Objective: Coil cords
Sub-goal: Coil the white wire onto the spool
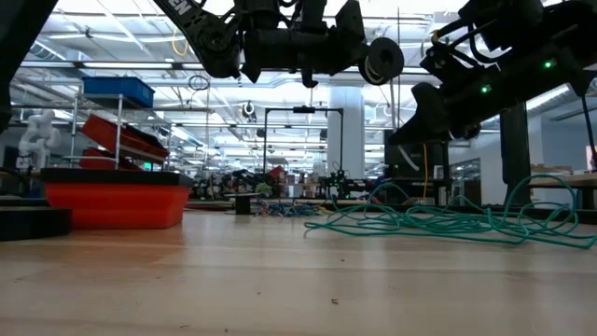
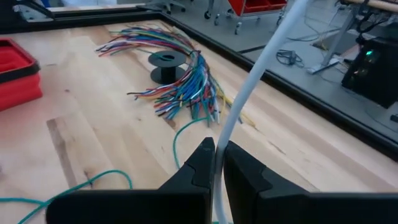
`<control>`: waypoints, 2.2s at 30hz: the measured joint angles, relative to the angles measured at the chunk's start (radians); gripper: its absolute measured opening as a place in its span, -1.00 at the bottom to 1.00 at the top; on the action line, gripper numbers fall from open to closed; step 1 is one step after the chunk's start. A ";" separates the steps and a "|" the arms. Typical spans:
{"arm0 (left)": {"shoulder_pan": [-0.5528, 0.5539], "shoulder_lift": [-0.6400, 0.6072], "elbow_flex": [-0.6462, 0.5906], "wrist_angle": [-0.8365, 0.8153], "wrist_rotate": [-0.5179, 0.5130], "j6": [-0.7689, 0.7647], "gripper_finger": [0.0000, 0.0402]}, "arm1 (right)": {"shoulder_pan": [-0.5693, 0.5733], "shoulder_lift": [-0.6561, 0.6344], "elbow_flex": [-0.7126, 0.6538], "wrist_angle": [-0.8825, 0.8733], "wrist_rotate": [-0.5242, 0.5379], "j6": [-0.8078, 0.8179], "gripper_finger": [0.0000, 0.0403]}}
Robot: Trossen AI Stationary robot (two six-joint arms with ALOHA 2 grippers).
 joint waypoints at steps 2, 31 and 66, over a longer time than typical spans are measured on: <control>0.000 0.000 0.000 0.000 0.000 0.000 -1.00 | 0.000 0.000 0.000 0.000 -0.023 0.000 -0.91; 0.000 0.000 0.000 -0.007 -0.032 0.008 -1.00 | 0.014 0.000 0.000 -0.130 -0.099 0.091 -0.91; -0.039 0.078 0.002 -0.030 -0.058 0.187 -1.00 | -0.056 0.048 0.454 -0.818 -0.232 0.013 -1.00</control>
